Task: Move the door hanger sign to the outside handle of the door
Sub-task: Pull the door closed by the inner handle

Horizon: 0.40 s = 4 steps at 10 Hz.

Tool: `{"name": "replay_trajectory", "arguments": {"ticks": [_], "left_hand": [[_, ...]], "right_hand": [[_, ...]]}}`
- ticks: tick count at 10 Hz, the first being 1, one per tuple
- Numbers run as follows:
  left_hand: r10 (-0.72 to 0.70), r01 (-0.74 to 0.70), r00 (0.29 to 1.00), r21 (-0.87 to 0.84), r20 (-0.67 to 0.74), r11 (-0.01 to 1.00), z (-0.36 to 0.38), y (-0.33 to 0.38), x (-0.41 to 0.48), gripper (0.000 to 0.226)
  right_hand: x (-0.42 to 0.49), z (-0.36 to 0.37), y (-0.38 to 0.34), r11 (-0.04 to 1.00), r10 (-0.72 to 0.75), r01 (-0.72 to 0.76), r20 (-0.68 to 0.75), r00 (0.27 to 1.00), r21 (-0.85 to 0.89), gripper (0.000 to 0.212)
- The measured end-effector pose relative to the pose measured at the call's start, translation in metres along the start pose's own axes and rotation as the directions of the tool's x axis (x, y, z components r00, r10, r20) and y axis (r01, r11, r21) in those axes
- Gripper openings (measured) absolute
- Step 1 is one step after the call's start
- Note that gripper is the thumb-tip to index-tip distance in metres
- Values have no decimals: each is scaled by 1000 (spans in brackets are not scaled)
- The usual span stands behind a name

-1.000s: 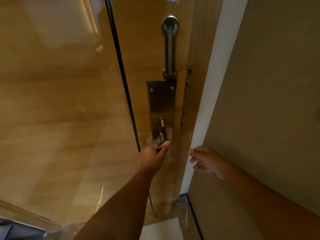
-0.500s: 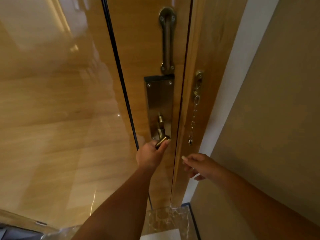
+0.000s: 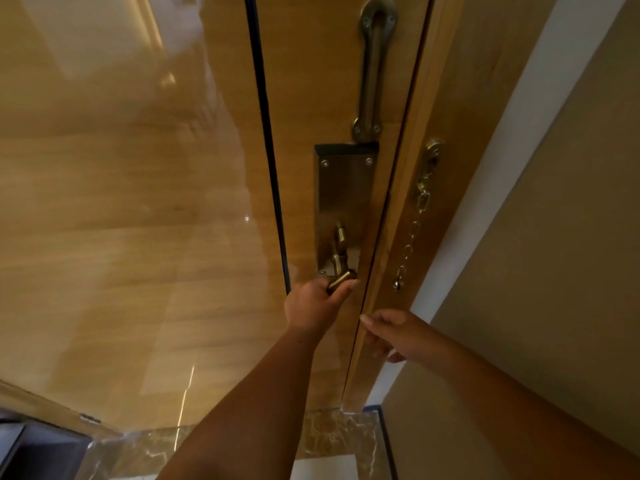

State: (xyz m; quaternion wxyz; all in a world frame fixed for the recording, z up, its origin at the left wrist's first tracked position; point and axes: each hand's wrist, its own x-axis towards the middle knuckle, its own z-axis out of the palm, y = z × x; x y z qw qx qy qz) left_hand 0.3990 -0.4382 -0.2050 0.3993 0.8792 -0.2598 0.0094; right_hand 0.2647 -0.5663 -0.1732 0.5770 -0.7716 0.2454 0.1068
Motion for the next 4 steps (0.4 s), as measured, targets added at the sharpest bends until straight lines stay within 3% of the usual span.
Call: {"name": "replay_trajectory", "arguments": {"ticks": [1, 2, 3, 4], "left_hand": [[-1, 1, 999, -10, 48, 1000, -4, 2, -1, 83], [-31, 2, 979, 143, 200, 990, -29, 19, 0, 85], [2, -106, 961, 361, 276, 927, -60, 38, 10, 75], [7, -130, 942, 347, 334, 929, -89, 71, 0, 62]], "right_hand": [[-23, 0, 5, 999, 19, -19, 6, 1000, 33, 31], [-52, 5, 9, 998, 25, -20, -69, 997, 59, 31], [-71, 17, 4, 999, -1, 5, -103, 995, 42, 25], [-93, 28, -19, 995, -54, 70, -199, 978, 71, 14]]}}
